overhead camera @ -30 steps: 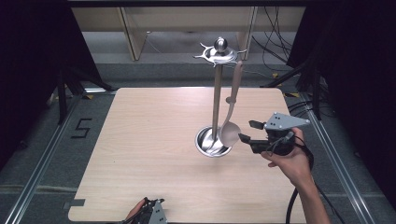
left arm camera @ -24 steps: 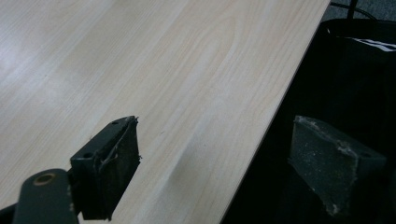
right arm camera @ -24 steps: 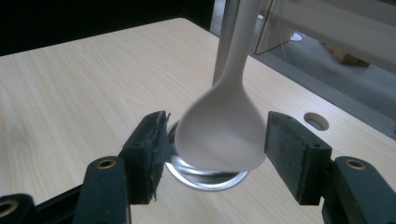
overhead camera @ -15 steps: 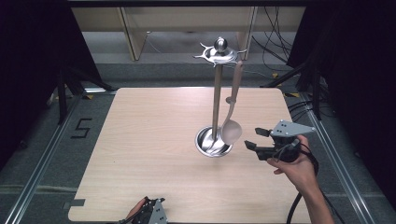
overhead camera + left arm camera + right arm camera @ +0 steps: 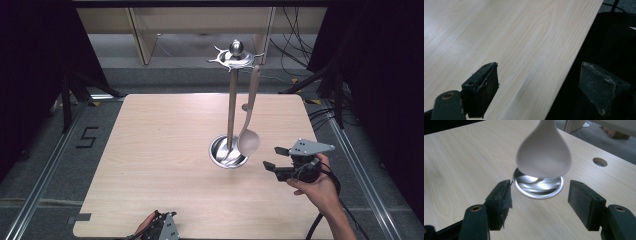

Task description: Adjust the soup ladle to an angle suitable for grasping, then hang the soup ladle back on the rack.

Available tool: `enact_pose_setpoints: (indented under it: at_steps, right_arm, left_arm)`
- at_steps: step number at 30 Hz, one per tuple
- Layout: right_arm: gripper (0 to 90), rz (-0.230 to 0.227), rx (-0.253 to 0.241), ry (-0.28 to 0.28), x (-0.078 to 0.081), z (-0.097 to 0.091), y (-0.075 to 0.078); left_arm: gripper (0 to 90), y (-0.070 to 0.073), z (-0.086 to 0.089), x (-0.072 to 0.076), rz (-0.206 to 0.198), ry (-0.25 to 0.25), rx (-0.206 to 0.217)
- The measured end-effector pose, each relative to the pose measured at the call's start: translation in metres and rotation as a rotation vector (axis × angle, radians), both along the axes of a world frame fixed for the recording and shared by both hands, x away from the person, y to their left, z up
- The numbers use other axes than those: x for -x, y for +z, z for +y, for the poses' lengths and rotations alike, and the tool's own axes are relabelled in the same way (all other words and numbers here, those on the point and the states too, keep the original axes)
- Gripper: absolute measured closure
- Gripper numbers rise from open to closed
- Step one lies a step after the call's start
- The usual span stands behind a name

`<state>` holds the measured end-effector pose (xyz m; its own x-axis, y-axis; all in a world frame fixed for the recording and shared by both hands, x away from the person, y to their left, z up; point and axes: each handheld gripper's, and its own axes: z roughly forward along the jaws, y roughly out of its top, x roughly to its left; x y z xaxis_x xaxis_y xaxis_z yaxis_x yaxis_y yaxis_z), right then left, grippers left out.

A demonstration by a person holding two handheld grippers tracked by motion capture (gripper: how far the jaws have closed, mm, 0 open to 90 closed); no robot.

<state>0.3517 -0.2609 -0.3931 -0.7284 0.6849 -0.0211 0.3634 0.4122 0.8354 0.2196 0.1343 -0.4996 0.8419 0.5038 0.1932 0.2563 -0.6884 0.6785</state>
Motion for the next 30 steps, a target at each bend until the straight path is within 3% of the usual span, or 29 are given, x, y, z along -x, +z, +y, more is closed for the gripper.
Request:
enact_pose_setpoints:
  at_steps: [1,3,5,6,8,11,13,18,22,24,30]
  right_arm:
    - [35.9,-0.017,0.0,0.01,-0.001,-0.001,-0.001]
    - [35.6,0.008,0.007,0.005,0.002,-0.003,-0.002]
    - [35.6,0.002,0.008,-0.007,0.002,-0.005,-0.005]
    - [35.6,0.001,0.011,-0.005,0.003,-0.006,-0.006]
    - [35.6,0.009,0.013,-0.007,0.003,-0.009,-0.008]
    - [35.4,0.017,0.01,0.006,0.005,-0.013,-0.011]
    - [35.0,0.036,0.002,-0.016,0.009,-0.014,-0.013]
    - [34.6,0.022,0.01,-0.014,0.011,-0.016,-0.017]
    - [34.2,0.044,0.003,-0.031,0.016,-0.014,-0.018]
    - [33.9,0.023,0.011,-0.026,0.017,-0.015,-0.018]
    - [33.7,0.039,0.016,-0.021,0.022,-0.014,-0.025]
  left_arm:
    - [15.3,-0.001,0.0,0.0,-0.005,0.007,-0.003]
    - [15.2,-0.001,0.0,0.001,-0.007,0.009,-0.01]
    - [15.2,-0.001,0.0,-0.001,-0.012,0.006,-0.022]
    - [15.3,-0.001,0.0,0.0,-0.005,0.005,-0.006]
    - [15.2,0.001,0.001,0.0,-0.024,0.012,-0.032]
    - [15.2,0.001,0.002,-0.001,-0.015,0.007,-0.027]
    - [15.2,0.001,0.002,0.0,-0.019,0.007,-0.023]
    - [15.2,0.001,0.004,0.002,-0.018,0.007,-0.026]
    - [15.2,0.002,0.003,0.002,-0.02,-0.007,-0.015]
    - [15.3,0.001,0.003,0.002,-0.025,-0.001,-0.018]
    - [15.2,0.003,0.004,0.003,-0.021,-0.008,-0.028]
